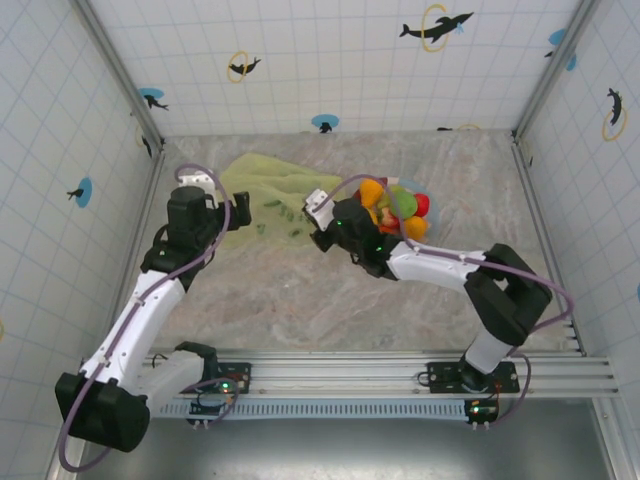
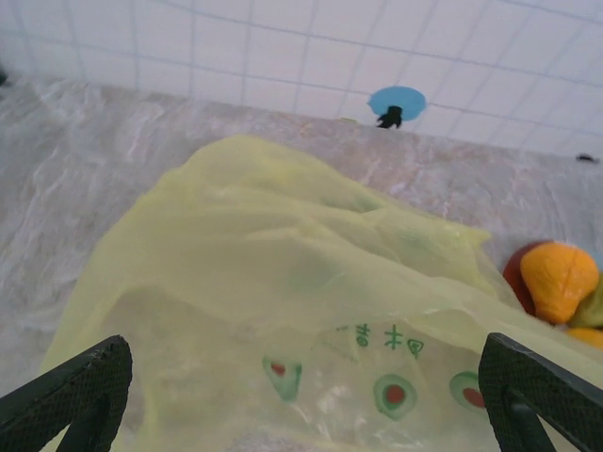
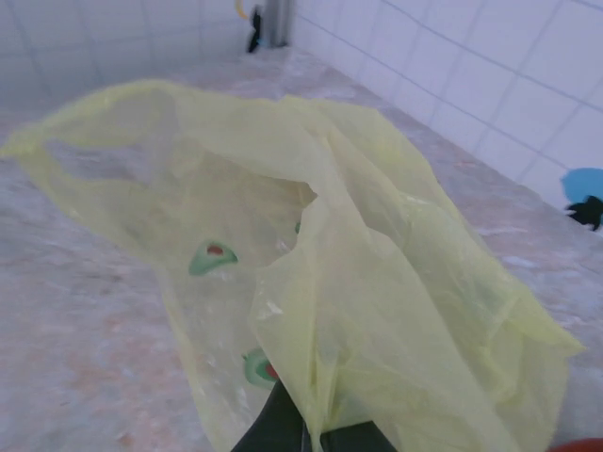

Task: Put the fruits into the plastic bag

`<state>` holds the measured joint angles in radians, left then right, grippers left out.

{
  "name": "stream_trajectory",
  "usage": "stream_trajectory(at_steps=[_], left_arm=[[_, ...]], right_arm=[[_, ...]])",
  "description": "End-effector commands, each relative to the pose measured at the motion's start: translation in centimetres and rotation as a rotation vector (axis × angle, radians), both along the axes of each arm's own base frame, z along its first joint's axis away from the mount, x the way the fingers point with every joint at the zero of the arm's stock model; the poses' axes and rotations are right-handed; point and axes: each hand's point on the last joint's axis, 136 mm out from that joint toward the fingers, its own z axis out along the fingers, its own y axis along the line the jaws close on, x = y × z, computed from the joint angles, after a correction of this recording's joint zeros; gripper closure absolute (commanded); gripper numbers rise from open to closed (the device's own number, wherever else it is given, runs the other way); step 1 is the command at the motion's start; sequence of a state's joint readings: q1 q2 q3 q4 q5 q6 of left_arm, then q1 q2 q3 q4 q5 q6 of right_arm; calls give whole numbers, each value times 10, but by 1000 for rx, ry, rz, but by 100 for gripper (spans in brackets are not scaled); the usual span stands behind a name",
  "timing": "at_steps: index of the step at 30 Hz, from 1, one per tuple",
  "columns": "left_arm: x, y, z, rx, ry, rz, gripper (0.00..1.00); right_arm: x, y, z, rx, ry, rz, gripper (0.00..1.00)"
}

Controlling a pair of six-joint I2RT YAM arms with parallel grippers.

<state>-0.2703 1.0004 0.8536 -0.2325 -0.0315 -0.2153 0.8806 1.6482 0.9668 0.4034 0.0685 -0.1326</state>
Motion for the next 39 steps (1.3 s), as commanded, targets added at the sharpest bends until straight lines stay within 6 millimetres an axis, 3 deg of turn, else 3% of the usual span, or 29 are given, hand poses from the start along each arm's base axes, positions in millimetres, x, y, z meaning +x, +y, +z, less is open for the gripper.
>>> stream_trajectory(at_steps=[1, 10, 17, 24, 29, 35, 38, 39], left_arm=[[-3, -27, 1, 182, -31, -203, 4], [-15, -66, -64, 569, 55, -519, 2], [-13, -79, -99, 601, 111, -628, 2], [2, -63, -130, 729, 121, -566, 5], [18, -66, -134, 690, 110, -501, 25], [23, -81, -126, 558, 115, -501, 70], [28, -81, -108, 459, 115, -457, 90], [35, -66, -99, 413, 119, -385, 96]], right_arm=[[-26, 1, 3, 102, 100, 139, 100], [-29, -22, 11, 232, 180, 171, 100], [-24, -26, 12, 260, 194, 150, 100], [-20, -27, 21, 291, 205, 158, 100], [-11, -31, 30, 342, 218, 149, 100], [5, -23, 44, 394, 239, 124, 100], [30, -22, 50, 423, 253, 16, 99], [44, -25, 51, 430, 269, -60, 96]])
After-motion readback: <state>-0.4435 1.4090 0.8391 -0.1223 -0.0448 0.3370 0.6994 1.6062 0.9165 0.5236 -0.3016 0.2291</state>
